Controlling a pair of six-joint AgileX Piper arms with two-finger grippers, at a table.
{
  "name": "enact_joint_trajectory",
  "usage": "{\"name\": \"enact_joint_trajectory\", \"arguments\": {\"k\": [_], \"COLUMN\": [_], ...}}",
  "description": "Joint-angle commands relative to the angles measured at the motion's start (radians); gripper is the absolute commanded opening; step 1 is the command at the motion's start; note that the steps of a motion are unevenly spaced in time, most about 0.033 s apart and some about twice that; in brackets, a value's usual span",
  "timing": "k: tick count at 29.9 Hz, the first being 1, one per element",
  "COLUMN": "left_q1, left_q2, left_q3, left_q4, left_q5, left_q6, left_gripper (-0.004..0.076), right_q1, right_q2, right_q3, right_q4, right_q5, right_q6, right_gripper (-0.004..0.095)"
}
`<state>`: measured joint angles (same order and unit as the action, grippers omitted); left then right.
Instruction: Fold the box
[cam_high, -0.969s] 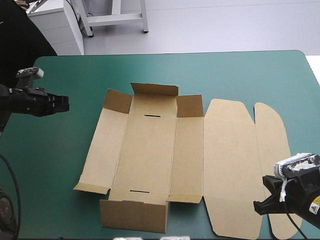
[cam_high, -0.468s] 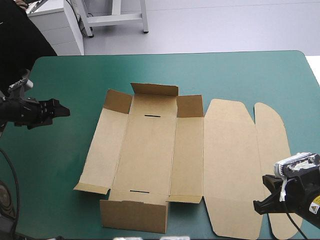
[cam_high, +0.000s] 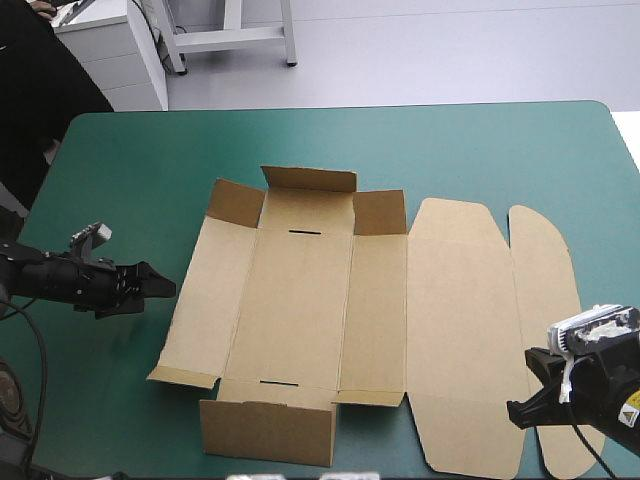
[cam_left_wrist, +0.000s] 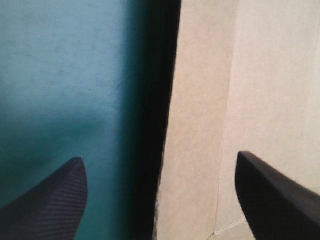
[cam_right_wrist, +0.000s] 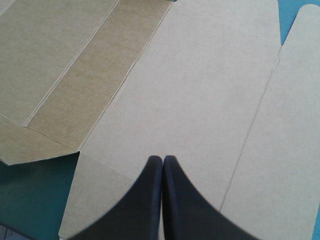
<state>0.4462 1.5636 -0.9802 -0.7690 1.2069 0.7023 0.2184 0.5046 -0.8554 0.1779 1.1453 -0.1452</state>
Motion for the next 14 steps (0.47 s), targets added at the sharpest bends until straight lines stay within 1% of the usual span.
{"name": "enact_joint_trajectory", "arguments": {"k": [1,7,14], "left_q1": [-0.002,-0.022,-0.186], "left_q2": [-0.036,-0.036,-0.015], "left_q3": [0.029,0.066,0.067], "left_q4": [-0.104,-0.103,-0.021], "left_q5": [0.085,0.070,0.063], "left_q6": [0.061,0.068,0.060], "left_gripper": [0.0578,0.0578,0.0578], "right_q1": [-0.004,-0.004,-0.004], "right_q2": [0.007,0.007,0.007], "right_q3": [-0.024,-0.024,-0.024], "right_q4": [0.007,0.008,0.022], "right_q5": [-0.062,-0.062,-0.062], "right_q6": [-0.012,-0.009,-0.009], "right_gripper": [-0.0014,-0.0014,-0.0014]}}
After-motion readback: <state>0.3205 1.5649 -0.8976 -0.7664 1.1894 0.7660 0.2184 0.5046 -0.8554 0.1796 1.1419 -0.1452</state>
